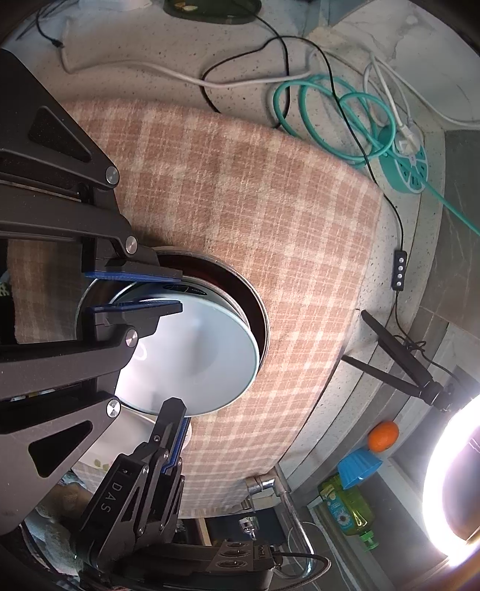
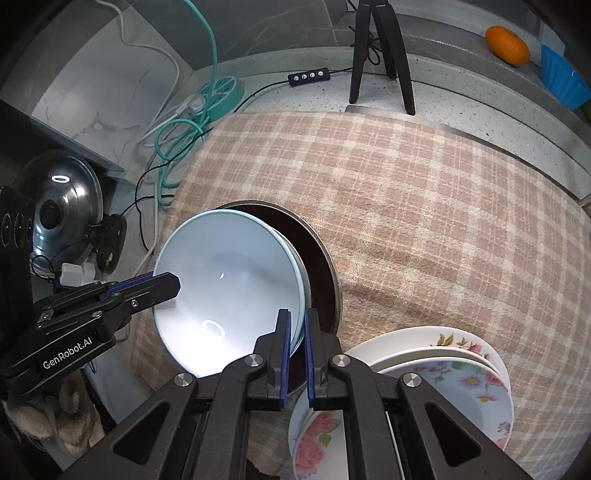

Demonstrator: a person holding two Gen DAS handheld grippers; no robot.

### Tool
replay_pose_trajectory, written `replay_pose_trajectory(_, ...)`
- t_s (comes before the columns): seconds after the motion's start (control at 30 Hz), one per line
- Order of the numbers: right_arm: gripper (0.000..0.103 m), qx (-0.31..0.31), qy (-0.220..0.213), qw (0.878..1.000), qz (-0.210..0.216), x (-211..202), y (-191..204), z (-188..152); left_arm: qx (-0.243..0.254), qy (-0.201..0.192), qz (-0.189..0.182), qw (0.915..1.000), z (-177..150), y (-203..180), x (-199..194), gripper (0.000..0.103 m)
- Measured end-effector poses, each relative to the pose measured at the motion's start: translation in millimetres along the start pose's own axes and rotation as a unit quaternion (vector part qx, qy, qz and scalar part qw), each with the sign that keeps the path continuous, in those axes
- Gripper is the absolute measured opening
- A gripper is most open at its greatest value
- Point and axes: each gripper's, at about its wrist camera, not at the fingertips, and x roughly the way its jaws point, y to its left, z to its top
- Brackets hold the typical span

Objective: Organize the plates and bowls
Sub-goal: 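Open both tools off the white bowl and grip the steel bowl rim, then lift the nested steel bowl stack with both tools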

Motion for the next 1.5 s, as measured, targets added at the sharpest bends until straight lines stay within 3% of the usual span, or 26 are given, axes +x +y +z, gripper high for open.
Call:
replay_pose_trajectory(0.23, 0.01, -0.01, -0.004, 1.0, -0.006, -1, 4, -1, 0.003, -0.003, 0.003, 1.0, 0, -1, -2, 0.009)
replay_pose_trajectory(0.3, 0.016, -0.015, -0.008, 1.0, -0.006, -3, 5, -2, 0.004, -0.008, 0.003, 1.0, 0, -2, -6, 0.01)
replay_pose_trajectory(0.53, 0.019, -0.022, -0.039, 0.999, 0.001, -21, 5, -4, 0.005, -0.034, 0.005, 0.9994, -2, 2, -25, 0.013)
replay_pose_trajectory(0.8, 0.019, 0.009, -0.069, 0.998, 0.007, -32, -17, -3, -0.028, -0.049, 0.0, 0.9984, -10, 27, -33, 0.013)
replay_pose_trajectory(1.07, 0.019, 0.021, -0.066, 0.998, 0.008, -26, -36, -2, -0.063, -0.037, -0.014, 0.9972, -20, 46, -24, 0.013)
replay_pose_trajectory(1.5, 0.019, 0.057, -0.038, 0.997, 0.044, -4, -48, 1, -0.073, -0.02, -0.037, 0.9965, -17, 43, -8, 0.013)
